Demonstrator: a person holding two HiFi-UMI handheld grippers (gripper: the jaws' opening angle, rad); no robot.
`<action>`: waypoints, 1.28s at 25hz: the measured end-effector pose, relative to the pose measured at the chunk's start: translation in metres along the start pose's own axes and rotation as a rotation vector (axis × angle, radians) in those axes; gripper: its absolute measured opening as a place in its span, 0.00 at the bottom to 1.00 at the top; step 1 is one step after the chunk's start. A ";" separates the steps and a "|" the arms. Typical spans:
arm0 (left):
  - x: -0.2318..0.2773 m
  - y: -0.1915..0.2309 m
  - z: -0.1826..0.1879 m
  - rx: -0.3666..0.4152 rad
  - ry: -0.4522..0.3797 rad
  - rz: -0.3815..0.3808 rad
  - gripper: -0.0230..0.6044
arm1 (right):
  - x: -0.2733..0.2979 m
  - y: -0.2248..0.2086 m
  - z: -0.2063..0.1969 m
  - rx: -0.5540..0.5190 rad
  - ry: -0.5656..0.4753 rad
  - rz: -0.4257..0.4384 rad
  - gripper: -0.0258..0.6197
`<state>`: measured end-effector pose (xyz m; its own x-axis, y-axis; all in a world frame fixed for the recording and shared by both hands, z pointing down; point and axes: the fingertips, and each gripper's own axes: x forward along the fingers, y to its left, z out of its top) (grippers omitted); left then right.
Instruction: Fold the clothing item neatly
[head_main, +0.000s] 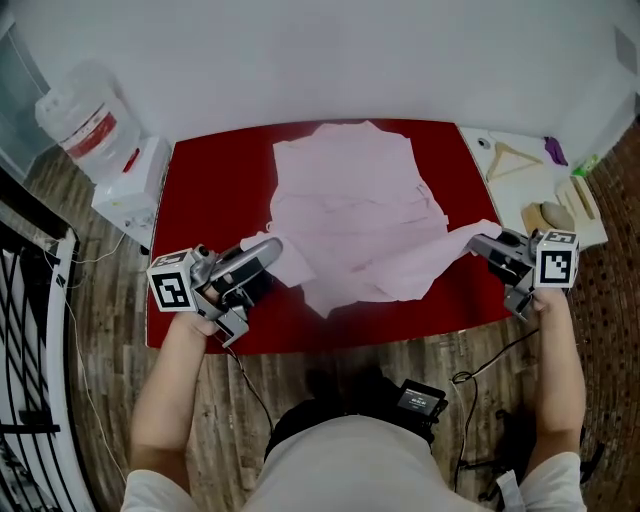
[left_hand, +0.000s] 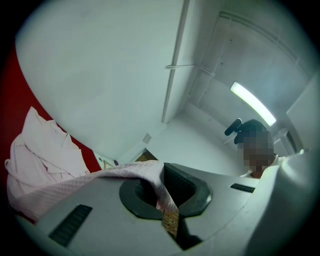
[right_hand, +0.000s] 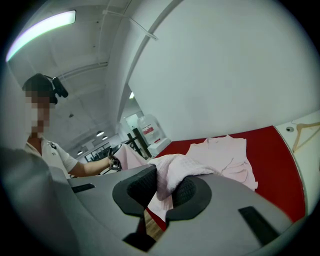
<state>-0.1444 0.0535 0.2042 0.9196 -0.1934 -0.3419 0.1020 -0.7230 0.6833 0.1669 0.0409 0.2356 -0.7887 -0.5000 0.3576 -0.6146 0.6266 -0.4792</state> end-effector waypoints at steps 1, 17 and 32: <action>0.003 0.004 0.011 0.003 -0.002 -0.001 0.05 | 0.004 -0.004 0.012 -0.004 0.004 0.002 0.13; 0.025 0.019 0.068 0.156 -0.043 0.041 0.05 | 0.018 -0.038 0.084 -0.122 0.001 0.138 0.13; 0.072 0.112 0.107 0.064 0.012 0.127 0.05 | 0.076 -0.134 0.103 -0.020 0.080 0.235 0.13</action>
<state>-0.1069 -0.1124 0.1869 0.9282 -0.2780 -0.2474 -0.0393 -0.7344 0.6776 0.1907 -0.1426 0.2450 -0.9085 -0.2905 0.3005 -0.4132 0.7323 -0.5413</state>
